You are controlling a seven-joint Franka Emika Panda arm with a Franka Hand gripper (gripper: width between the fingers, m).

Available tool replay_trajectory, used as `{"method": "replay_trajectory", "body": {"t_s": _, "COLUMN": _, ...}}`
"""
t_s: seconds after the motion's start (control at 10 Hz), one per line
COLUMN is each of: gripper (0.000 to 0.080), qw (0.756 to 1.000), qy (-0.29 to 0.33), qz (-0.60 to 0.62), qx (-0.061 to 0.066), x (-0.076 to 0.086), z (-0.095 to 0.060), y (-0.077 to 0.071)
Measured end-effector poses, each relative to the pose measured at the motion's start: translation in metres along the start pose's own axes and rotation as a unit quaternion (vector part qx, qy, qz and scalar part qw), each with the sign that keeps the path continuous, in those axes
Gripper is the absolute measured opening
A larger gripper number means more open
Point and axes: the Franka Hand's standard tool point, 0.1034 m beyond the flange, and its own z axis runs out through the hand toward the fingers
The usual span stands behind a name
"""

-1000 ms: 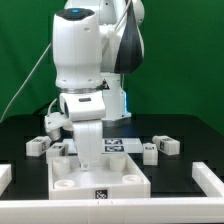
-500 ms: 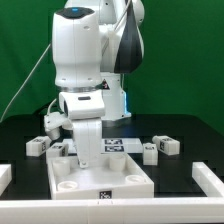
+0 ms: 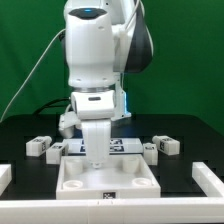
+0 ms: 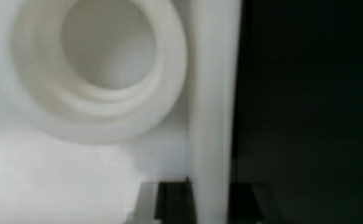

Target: Assemble one leg

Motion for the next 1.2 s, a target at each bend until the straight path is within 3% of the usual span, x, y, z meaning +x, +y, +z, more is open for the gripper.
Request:
{"method": "replay_trajectory", "body": {"t_s": 0.6, "gripper": 0.0061, "qw": 1.000, "qy": 0.010, "qz": 0.008, "qx": -0.013, "x": 0.061, "z": -0.001, "y": 0.018}}
{"method": "replay_trajectory", "body": {"t_s": 0.9, "gripper": 0.0061, "qw": 1.000, "qy": 0.013, "qz": 0.007, "qx": -0.015, "x": 0.077, "z": 0.000, "y": 0.022}}
{"method": "replay_trajectory", "body": {"t_s": 1.2, "gripper": 0.0061, "qw": 1.000, "qy": 0.014, "qz": 0.007, "qx": -0.015, "x": 0.078, "z": 0.001, "y": 0.024}}
